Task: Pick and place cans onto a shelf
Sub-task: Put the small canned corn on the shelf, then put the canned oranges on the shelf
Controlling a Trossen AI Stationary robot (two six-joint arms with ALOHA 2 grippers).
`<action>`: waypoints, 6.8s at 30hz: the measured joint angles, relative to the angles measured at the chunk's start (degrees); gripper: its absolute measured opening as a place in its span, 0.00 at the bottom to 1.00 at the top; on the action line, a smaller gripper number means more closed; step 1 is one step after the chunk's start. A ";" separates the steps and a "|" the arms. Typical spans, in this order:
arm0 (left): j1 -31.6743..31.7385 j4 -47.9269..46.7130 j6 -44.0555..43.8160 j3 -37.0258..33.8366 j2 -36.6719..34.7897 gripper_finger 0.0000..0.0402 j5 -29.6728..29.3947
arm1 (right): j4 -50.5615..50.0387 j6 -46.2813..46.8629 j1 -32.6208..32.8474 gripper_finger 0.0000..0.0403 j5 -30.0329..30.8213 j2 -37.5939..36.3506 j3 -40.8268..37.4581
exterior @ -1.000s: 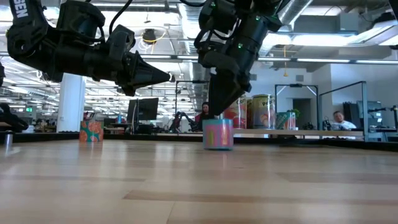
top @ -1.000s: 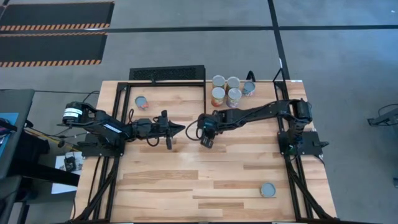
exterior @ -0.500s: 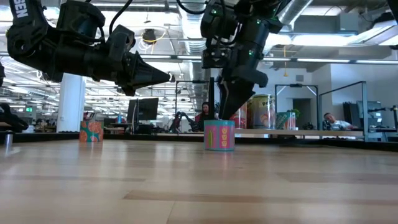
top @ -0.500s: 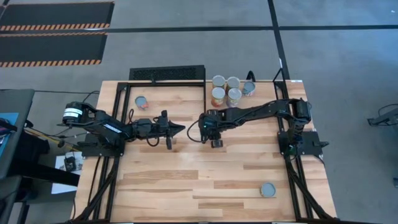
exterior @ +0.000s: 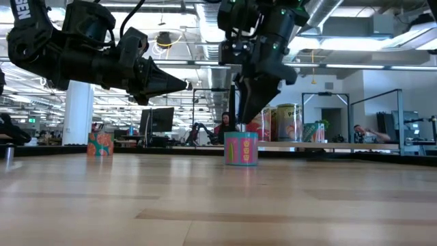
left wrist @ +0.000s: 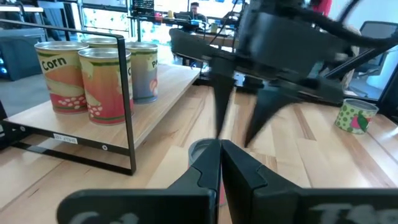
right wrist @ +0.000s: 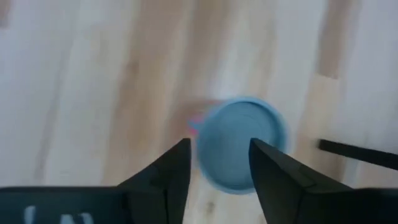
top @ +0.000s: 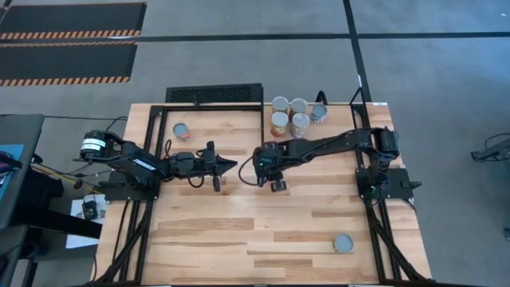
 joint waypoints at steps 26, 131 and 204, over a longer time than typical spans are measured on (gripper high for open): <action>-0.02 -1.36 0.21 0.02 0.00 0.00 -0.46 | -0.06 2.85 0.79 0.05 0.04 4.03 0.01; 3.50 -9.55 -1.75 0.04 -4.91 0.00 1.99 | 60.08 20.33 6.10 0.02 10.43 -49.45 -59.08; 22.52 -109.15 13.30 31.47 -17.07 0.01 1.91 | 63.86 14.08 3.98 0.03 9.29 -47.84 -60.72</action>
